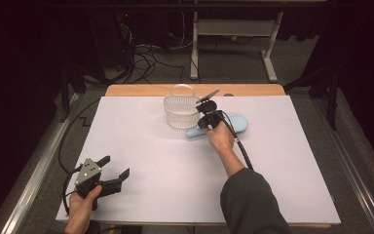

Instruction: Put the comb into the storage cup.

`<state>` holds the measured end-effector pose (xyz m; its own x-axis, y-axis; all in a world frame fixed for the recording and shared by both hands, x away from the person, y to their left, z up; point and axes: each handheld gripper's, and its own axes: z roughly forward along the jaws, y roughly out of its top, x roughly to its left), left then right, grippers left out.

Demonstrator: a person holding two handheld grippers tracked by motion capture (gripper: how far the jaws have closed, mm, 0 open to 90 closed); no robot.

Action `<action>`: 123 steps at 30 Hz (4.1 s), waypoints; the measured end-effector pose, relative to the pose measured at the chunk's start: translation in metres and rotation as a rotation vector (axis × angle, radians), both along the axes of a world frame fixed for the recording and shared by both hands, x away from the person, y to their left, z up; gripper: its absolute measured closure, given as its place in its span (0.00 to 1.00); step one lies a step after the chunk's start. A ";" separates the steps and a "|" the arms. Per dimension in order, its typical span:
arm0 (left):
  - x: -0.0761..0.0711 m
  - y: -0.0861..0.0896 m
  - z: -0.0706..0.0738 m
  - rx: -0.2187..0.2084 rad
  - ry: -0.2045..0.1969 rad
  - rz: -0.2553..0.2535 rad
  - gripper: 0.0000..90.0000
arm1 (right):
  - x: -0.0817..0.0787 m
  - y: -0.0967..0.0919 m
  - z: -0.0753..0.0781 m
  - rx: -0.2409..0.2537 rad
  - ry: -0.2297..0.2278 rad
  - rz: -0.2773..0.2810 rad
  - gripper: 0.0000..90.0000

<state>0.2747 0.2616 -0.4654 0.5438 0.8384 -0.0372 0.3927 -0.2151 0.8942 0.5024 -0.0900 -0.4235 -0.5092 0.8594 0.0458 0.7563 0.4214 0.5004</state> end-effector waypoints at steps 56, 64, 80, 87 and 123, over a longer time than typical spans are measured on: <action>0.000 0.001 0.000 -0.003 0.001 0.013 0.17 | -0.045 -0.018 -0.004 -0.023 0.052 0.115 1.00; 0.000 0.001 0.000 -0.010 0.002 0.013 0.17 | -0.053 -0.023 -0.004 -0.025 0.056 0.125 1.00; 0.000 0.001 -0.001 -0.010 0.005 0.015 0.17 | -0.065 -0.033 -0.004 -0.059 0.044 0.158 1.00; 0.000 0.001 -0.001 -0.008 0.004 0.016 0.17 | -0.069 -0.038 -0.003 -0.051 0.055 0.143 1.00; 0.000 0.001 -0.001 0.006 0.008 0.023 0.17 | -0.083 -0.068 -0.004 -0.064 0.057 0.147 1.00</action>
<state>0.2745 0.2626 -0.4665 0.5238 0.8510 -0.0365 0.4046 -0.2109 0.8899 0.4197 -0.1575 -0.4277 -0.6274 0.7783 0.0256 0.7107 0.5589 0.4272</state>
